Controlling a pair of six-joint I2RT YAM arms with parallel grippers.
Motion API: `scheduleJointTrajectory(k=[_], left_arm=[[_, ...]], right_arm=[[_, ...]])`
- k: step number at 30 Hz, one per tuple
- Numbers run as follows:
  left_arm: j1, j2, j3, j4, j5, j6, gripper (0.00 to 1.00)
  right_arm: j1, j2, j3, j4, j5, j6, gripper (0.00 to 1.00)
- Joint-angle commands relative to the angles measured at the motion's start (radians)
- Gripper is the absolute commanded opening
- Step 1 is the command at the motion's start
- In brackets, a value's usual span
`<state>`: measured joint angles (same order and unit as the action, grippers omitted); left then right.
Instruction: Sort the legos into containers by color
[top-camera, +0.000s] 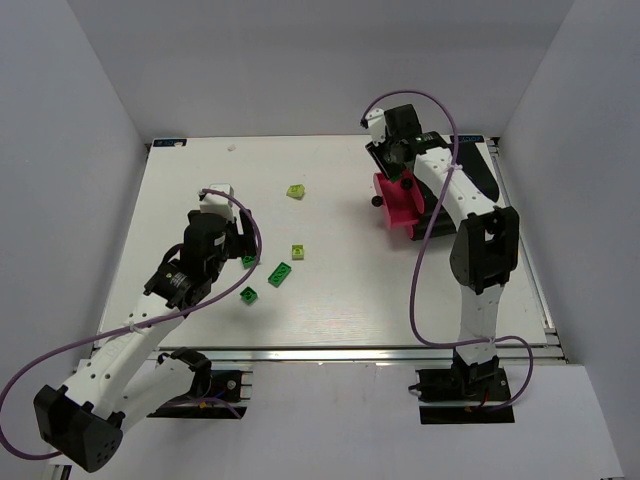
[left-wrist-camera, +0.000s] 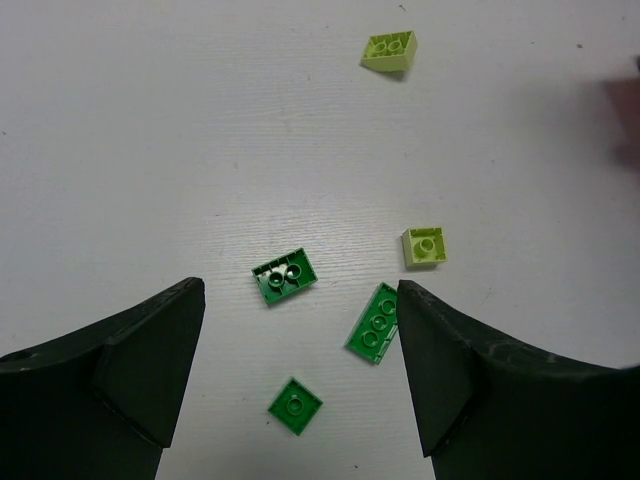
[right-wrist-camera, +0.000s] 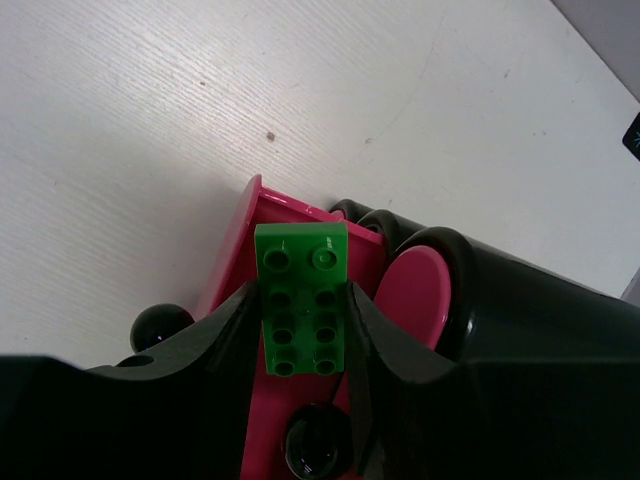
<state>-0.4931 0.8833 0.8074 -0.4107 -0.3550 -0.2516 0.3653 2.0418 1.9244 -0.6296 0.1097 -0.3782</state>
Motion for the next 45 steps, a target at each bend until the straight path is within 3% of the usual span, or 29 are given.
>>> scheduleJointTrajectory(k=[1,8,14,15,16,17,18,19,20,22,23,24,26,27,28,29,31,32,34,37,41,45], left_arm=[[-0.004,-0.001,-0.005,0.013,0.011,0.002,0.87],[-0.004,0.005,-0.007,0.018,0.013,0.000,0.87],[-0.004,0.011,-0.010,0.018,0.022,0.000,0.86],[-0.004,0.013,-0.011,0.023,0.027,-0.003,0.84],[-0.004,0.023,-0.013,0.023,0.034,-0.003,0.74],[-0.004,0.023,-0.013,0.023,0.039,-0.005,0.74],[-0.004,0.041,-0.011,0.021,0.044,-0.014,0.52],[-0.004,0.051,-0.008,0.020,0.053,-0.020,0.40],[-0.004,0.078,-0.005,0.013,0.057,-0.029,0.21],[-0.004,0.112,-0.001,0.007,0.105,-0.069,0.12],[0.019,0.127,0.004,-0.017,0.138,-0.089,0.11],[0.019,0.158,0.003,-0.029,0.154,-0.136,0.11],[0.019,0.184,-0.002,-0.077,0.155,-0.178,0.25],[0.019,0.207,0.001,-0.091,0.156,-0.207,0.50],[0.019,0.218,0.007,-0.105,0.154,-0.218,0.62],[0.019,0.227,0.013,-0.125,0.156,-0.228,0.70],[0.019,0.267,0.042,-0.146,0.148,-0.255,0.83],[0.019,0.282,0.053,-0.152,0.145,-0.271,0.84],[0.030,0.343,0.097,-0.196,0.145,-0.310,0.87],[0.040,0.440,0.166,-0.284,0.128,-0.460,0.88],[0.070,0.528,0.228,-0.358,0.105,-0.700,0.80],[0.079,0.572,0.275,-0.375,0.045,-0.759,0.80]], right_arm=[[-0.009,0.015,0.050,-0.025,0.001,-0.011,0.40],[-0.009,0.008,0.061,-0.044,-0.004,-0.011,0.51],[-0.011,-0.017,0.081,-0.068,-0.016,-0.004,0.52],[-0.008,-0.029,0.079,-0.070,-0.043,-0.001,0.48],[-0.008,-0.072,0.059,-0.071,-0.086,0.005,0.41],[-0.005,-0.104,0.041,-0.071,-0.137,0.007,0.38],[0.000,-0.139,0.010,-0.061,-0.186,0.007,0.31],[-0.002,-0.231,-0.028,-0.035,-0.243,0.009,0.20],[-0.002,-0.289,-0.148,-0.001,-0.305,0.027,0.00],[-0.008,-0.474,-0.327,0.173,-0.491,0.085,0.00],[-0.009,-0.536,-0.504,0.226,-0.540,0.114,0.00],[-0.011,-0.590,-0.584,0.272,-0.618,0.180,0.13],[-0.012,-0.721,-0.748,0.350,-0.730,0.196,0.40],[-0.011,-0.745,-0.777,0.349,-0.763,0.200,0.45],[-0.015,-0.784,-0.786,0.332,-0.790,0.184,0.51],[-0.019,-0.799,-0.792,0.309,-0.848,0.170,0.61],[-0.031,-0.868,-0.855,0.335,-0.912,0.135,0.68],[-0.032,-0.896,-0.879,0.365,-0.961,0.116,0.74],[-0.042,-0.963,-0.970,0.419,-0.985,0.136,0.73],[-0.060,-1.035,-1.030,0.464,-0.978,0.143,0.60],[-0.071,-1.078,-1.059,0.484,-0.960,0.151,0.58],[-0.078,-1.088,-1.071,0.495,-0.973,0.162,0.57]])
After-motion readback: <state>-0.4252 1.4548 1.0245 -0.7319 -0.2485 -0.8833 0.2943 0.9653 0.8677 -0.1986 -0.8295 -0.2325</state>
